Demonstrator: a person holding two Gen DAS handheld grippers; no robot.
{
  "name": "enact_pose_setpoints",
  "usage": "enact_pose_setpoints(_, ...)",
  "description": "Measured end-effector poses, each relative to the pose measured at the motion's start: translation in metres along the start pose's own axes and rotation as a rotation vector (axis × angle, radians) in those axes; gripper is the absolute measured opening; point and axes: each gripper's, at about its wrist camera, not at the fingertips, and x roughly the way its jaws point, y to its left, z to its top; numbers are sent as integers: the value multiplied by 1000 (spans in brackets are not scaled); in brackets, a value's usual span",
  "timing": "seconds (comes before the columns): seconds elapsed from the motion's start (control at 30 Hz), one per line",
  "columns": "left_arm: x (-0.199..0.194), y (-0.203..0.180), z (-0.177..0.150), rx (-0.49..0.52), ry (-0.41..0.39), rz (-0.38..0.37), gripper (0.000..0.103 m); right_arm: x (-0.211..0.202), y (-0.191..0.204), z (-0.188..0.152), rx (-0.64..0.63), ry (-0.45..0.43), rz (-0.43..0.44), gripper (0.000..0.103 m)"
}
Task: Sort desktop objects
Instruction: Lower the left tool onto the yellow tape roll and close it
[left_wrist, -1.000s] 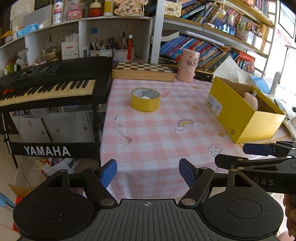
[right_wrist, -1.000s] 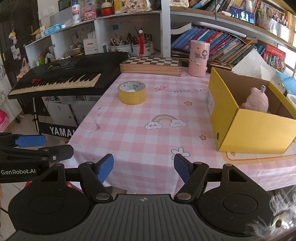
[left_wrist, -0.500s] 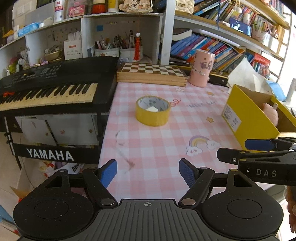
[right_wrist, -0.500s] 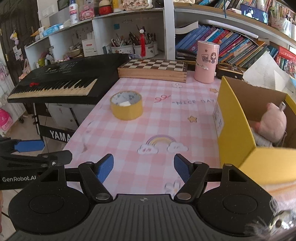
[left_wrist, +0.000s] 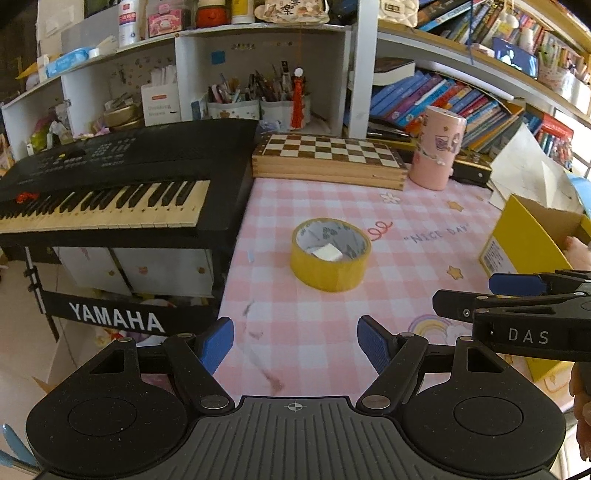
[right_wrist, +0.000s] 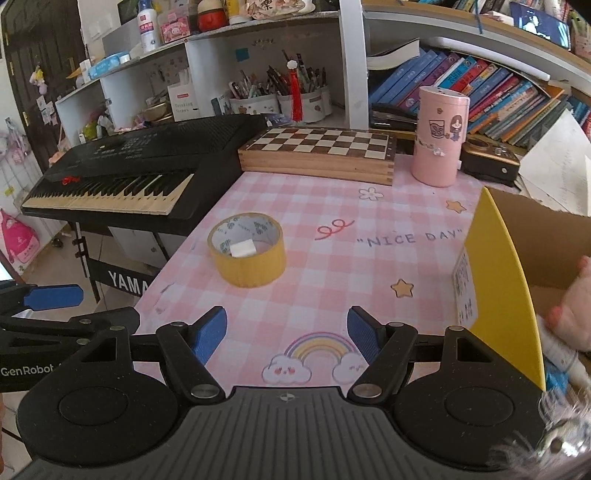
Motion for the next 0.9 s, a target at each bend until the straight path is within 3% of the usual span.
enact_pose_setpoints(0.2, 18, -3, 14, -1, 9, 8, 76, 14, -9, 13, -7, 2, 9, 71)
enact_pose_setpoints(0.3, 29, -6, 19, 12, 20, 12, 85, 20, -14, 19, -6, 4, 6, 71)
enact_pose_setpoints(0.9, 113, -37, 47, 84, 74, -33, 86, 46, -58, 42, 39, -12, -86, 71)
